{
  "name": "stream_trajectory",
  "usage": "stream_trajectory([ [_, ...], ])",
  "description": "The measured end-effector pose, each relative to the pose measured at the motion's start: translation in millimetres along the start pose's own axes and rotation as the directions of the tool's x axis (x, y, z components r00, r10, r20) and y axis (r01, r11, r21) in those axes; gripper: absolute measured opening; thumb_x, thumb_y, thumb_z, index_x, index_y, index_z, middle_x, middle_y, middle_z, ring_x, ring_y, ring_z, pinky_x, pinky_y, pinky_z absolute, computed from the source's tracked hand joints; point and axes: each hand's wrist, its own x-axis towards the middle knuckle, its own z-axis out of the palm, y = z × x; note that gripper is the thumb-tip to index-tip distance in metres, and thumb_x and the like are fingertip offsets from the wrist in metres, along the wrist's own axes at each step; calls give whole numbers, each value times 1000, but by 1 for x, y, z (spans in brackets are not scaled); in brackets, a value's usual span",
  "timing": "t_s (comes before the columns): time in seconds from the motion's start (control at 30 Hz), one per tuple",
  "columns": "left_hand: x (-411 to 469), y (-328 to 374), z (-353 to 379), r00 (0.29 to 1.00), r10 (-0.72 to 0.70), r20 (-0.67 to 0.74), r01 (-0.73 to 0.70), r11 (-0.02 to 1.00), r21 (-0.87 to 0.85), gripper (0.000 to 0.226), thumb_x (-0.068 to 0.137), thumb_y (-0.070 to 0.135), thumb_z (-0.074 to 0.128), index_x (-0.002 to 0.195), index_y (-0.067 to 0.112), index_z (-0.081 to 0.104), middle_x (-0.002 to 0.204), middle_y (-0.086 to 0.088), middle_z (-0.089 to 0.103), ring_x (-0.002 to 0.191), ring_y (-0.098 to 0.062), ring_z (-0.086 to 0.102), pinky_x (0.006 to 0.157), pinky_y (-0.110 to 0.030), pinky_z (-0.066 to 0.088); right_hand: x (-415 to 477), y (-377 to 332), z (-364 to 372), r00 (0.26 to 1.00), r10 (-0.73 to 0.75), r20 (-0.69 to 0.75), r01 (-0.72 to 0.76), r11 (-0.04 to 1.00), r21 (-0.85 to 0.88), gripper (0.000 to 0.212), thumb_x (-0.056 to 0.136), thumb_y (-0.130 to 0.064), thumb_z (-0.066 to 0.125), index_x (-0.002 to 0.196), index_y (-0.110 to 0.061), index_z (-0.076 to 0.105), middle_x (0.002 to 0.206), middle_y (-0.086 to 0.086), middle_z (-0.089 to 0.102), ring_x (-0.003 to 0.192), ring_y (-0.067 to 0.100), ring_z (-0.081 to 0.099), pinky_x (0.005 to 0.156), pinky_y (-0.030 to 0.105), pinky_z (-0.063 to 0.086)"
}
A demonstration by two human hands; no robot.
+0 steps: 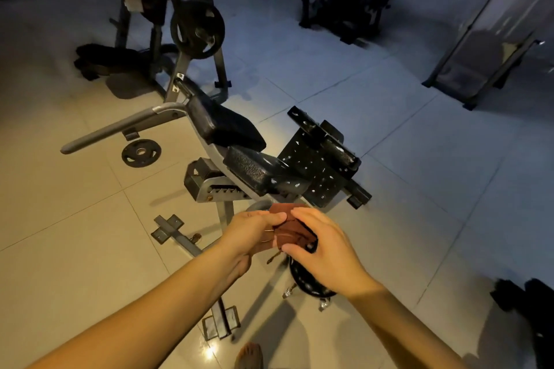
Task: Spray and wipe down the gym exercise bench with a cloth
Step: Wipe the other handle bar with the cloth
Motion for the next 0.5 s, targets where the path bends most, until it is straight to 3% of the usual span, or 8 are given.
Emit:
stream_trajectory([
  [0.07,16,8,8,999,-26,-28,25,1000,-15,20,90,14,75,108,6,71,105,-19,77,101,-34,73,87,-37,58,15,8,-5,1000,3,0,-3,999,35,67,87,-39,80,147,-33,50,144,-20,48,127,-15,42,101,0,32],
  [0.13,29,15,17,997,-56,-52,55,998,-26,21,89,15,75,108,7,72,100,-16,78,90,-28,72,79,-31,58,26,16,-12,1000,10,8,-10,999,53,68,88,-35,80,148,-32,49,143,-22,47,126,-19,39,97,-4,30],
  [0.23,48,24,31,993,-107,-55,101,990,-103,22,88,12,72,109,4,72,81,-10,71,65,-18,64,69,-27,54,48,31,-26,999,6,51,-8,999,38,66,89,-37,77,148,-38,46,140,-31,42,129,-14,39,97,-5,29],
  [0.33,71,31,47,989,-132,-70,124,986,-113,27,88,18,73,111,6,72,84,-9,68,64,-17,61,64,-27,53,73,54,-40,996,-58,64,51,994,98,54,90,-32,76,138,-41,53,130,-37,46,128,-9,46,100,4,38],
  [0.37,77,34,54,986,-132,-97,122,986,-110,30,87,21,75,113,6,73,88,-10,70,69,-18,63,68,-30,55,82,62,-44,995,-84,58,75,987,142,48,91,-29,76,135,-38,58,128,-32,52,126,-4,51,100,9,43],
  [0.47,94,38,75,975,-120,-189,98,988,-119,37,85,27,79,114,6,74,103,-13,77,94,-27,71,99,-46,57,113,89,-58,992,-104,66,84,962,259,32,94,-17,73,121,-32,68,114,-20,63,111,0,62,93,17,53],
  [0.5,98,40,82,968,-119,-219,95,988,-118,40,84,31,79,115,6,75,101,-12,78,98,-28,71,102,-48,55,125,98,-64,990,-104,93,74,955,287,30,94,-15,72,117,-34,68,110,-19,65,107,-1,63,91,18,54],
])
